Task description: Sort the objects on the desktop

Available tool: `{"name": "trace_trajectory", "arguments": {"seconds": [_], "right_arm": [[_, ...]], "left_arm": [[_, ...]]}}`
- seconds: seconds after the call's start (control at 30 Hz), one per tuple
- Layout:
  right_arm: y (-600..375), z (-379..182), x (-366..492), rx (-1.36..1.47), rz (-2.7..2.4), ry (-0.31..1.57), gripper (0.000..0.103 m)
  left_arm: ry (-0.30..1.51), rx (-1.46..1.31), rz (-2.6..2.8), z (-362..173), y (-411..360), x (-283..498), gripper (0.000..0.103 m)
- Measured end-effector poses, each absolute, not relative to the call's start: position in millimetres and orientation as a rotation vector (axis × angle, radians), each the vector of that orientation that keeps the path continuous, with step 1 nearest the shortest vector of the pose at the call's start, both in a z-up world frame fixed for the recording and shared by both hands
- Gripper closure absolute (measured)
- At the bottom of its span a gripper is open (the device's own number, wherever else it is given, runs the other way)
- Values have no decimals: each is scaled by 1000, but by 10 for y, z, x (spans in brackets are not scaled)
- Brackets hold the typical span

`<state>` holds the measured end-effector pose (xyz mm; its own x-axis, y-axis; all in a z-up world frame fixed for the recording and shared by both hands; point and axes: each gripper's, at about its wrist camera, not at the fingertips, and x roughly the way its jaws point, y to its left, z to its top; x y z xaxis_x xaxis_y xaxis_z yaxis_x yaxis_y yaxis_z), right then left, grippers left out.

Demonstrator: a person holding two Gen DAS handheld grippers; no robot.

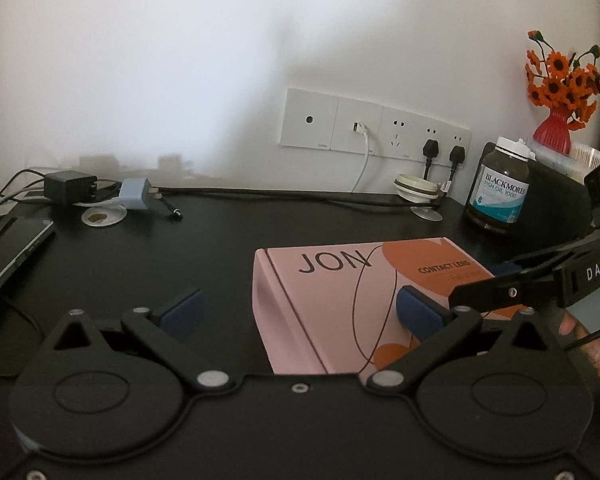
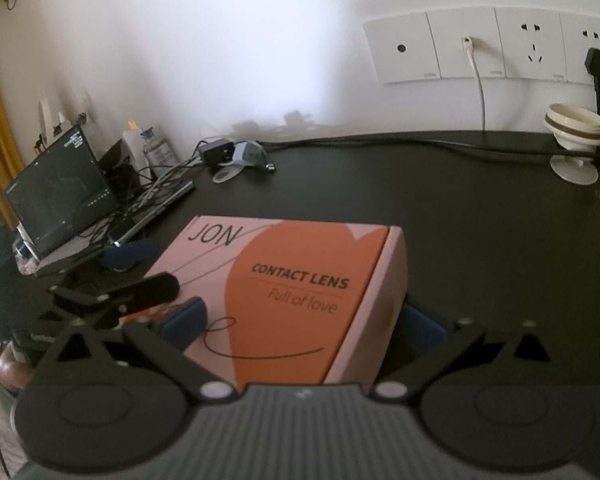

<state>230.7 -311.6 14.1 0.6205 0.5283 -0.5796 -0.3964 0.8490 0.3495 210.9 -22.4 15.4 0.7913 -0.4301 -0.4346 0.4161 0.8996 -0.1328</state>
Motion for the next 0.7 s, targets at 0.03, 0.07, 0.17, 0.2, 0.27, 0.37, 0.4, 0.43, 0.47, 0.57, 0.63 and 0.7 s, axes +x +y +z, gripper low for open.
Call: {"name": "trace_trajectory", "arguments": {"seconds": [0.03, 0.07, 0.17, 0.2, 0.27, 0.37, 0.4, 0.43, 0.47, 0.57, 0.63, 0.7], "right_arm": [[-3114, 139, 2307, 195, 535, 727, 1], [-3114, 138, 2310, 195, 535, 727, 1], [-3109, 136, 2293, 198, 535, 727, 1], [-3111, 134, 2295, 200, 536, 728, 1], [-3110, 133, 2294, 199, 535, 727, 1], [-3108, 131, 2294, 198, 535, 726, 1], [-3107, 131, 2293, 199, 535, 726, 1], [-3106, 135, 2290, 200, 535, 727, 1], [-3104, 138, 2286, 200, 535, 727, 1], [-3107, 135, 2293, 202, 537, 729, 1], [-3105, 134, 2296, 204, 538, 730, 1], [-3108, 131, 2303, 205, 538, 729, 1]], "left_arm": [[473, -29, -455, 153, -226, 2105, 0], [470, -27, -454, 152, -229, 2101, 0], [464, -21, -452, 151, -237, 2091, 0], [461, -18, -451, 152, -240, 2087, 0], [453, -9, -448, 152, -249, 2077, 0], [446, -1, -447, 154, -260, 2071, 0], [445, 0, -447, 154, -262, 2070, 0], [444, 0, -447, 153, -264, 2072, 0], [446, -1, -447, 153, -264, 2074, 0], [441, 5, -446, 154, -268, 2070, 0], [437, 10, -444, 153, -271, 2063, 0], [434, 13, -443, 154, -274, 2058, 0]]}}
